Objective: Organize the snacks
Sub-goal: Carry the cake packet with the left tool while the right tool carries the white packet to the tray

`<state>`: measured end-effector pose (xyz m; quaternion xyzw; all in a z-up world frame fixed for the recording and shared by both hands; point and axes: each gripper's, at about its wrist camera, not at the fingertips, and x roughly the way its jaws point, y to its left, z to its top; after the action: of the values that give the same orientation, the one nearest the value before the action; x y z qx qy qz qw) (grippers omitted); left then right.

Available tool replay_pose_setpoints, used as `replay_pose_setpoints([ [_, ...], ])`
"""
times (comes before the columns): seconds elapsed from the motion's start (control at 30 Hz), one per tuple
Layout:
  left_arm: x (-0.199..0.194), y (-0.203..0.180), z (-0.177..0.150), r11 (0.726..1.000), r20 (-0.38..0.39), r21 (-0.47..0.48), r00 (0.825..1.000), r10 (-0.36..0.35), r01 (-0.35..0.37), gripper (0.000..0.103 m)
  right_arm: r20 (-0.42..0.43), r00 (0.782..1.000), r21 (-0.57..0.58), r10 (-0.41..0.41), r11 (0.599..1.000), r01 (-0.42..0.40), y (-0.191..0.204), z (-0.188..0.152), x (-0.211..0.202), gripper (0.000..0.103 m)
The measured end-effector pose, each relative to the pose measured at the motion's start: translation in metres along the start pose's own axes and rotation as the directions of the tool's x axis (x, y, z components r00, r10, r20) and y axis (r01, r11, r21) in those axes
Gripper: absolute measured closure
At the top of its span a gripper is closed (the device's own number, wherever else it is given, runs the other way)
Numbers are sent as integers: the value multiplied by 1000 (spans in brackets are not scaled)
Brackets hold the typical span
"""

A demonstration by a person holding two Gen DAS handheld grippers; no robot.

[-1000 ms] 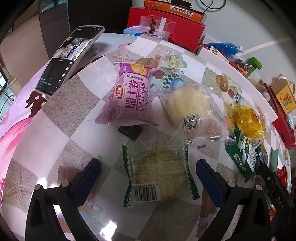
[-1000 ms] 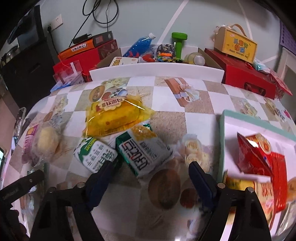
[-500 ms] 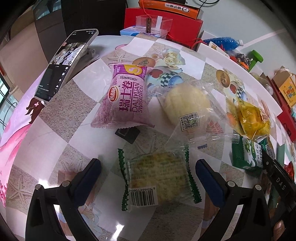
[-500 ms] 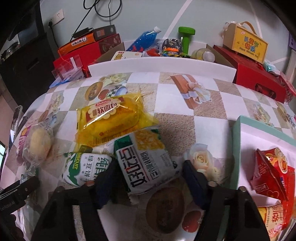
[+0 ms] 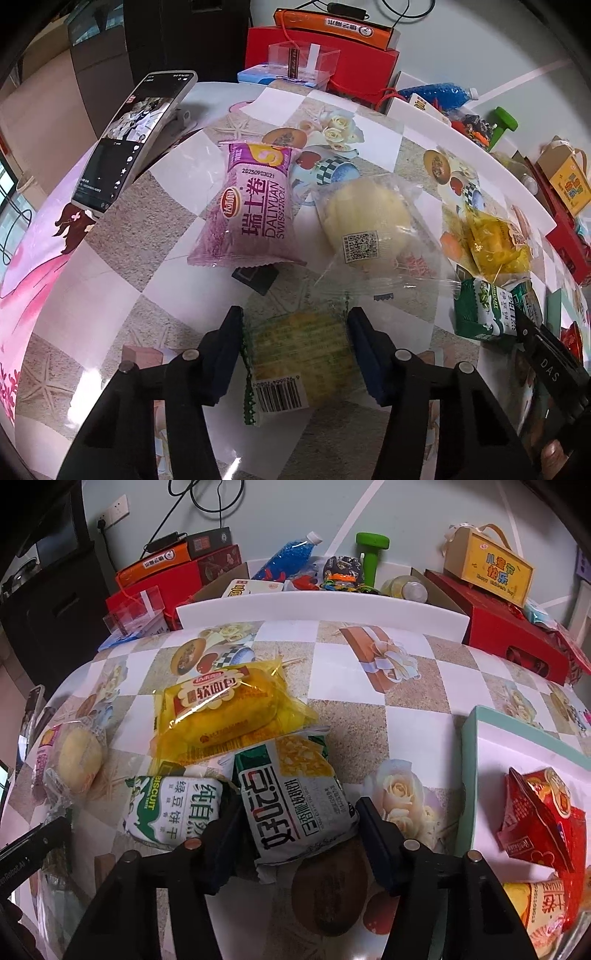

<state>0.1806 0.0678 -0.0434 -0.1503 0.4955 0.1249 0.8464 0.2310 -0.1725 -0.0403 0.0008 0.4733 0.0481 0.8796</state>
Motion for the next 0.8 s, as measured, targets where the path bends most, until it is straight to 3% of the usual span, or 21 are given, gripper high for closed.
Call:
replay_pose_setpoints([
  [0.57,-13,0,-10,997,5,-11,998,-70,70,47,-6,1000,7,17,1000,-17,4,-26,-32,41],
  [0.8,-29,-4,-9,996,41,0,996,-85,85,47,36,999,25,29,999,-30,-2,-30,-56,41],
])
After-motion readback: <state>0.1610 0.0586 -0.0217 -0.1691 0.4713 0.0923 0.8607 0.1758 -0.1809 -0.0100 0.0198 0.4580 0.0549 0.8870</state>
